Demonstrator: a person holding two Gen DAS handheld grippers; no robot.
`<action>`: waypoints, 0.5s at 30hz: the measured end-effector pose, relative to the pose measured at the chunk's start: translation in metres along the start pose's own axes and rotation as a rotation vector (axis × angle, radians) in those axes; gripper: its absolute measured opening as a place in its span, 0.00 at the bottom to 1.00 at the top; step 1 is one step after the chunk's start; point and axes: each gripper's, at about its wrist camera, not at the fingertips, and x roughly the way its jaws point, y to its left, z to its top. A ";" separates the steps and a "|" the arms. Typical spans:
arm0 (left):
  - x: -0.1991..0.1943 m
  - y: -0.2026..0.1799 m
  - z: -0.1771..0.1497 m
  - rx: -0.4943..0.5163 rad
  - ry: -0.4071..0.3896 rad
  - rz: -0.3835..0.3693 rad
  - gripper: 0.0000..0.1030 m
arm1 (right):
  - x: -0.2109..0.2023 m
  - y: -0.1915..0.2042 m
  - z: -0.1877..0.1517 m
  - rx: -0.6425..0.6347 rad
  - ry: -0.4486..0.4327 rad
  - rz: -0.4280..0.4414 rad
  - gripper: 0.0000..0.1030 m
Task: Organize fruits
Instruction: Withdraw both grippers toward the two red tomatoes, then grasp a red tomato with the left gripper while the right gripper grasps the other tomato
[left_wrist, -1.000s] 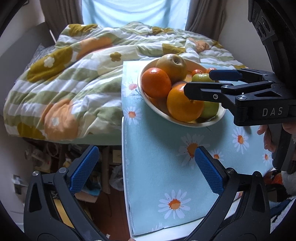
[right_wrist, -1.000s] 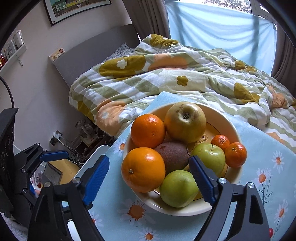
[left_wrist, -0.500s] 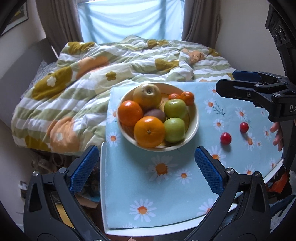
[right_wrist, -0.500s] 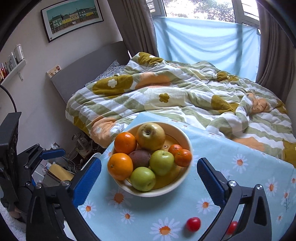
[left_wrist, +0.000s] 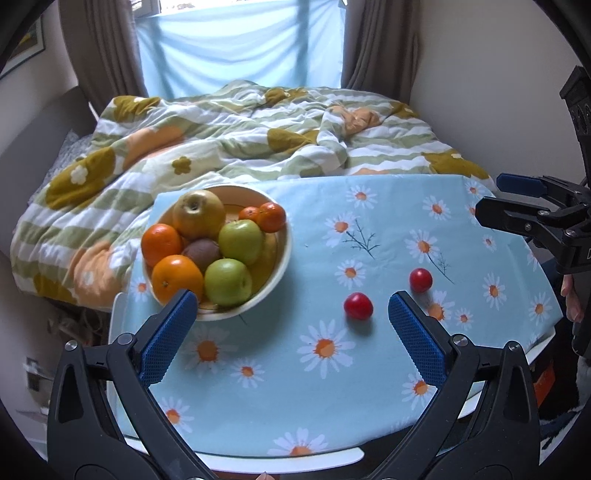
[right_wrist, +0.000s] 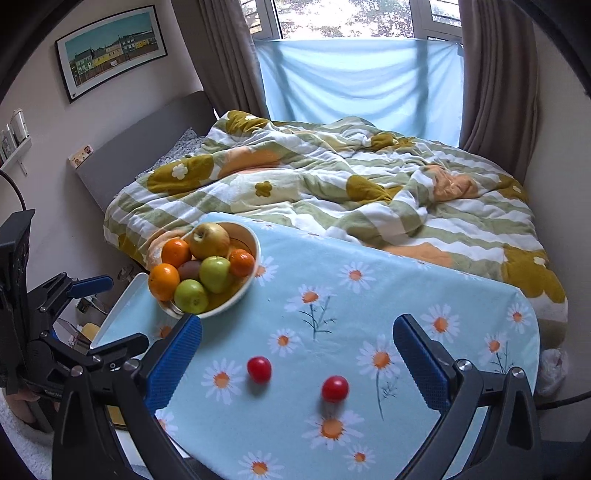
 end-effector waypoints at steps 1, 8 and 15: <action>0.003 -0.008 -0.002 0.000 0.002 0.007 1.00 | 0.000 -0.007 -0.004 0.003 0.009 -0.003 1.00; 0.032 -0.035 -0.018 -0.010 0.027 -0.014 1.00 | 0.006 -0.047 -0.038 -0.014 0.056 -0.020 1.00; 0.071 -0.048 -0.029 0.069 0.056 -0.040 0.97 | 0.033 -0.065 -0.068 -0.072 0.103 0.016 1.00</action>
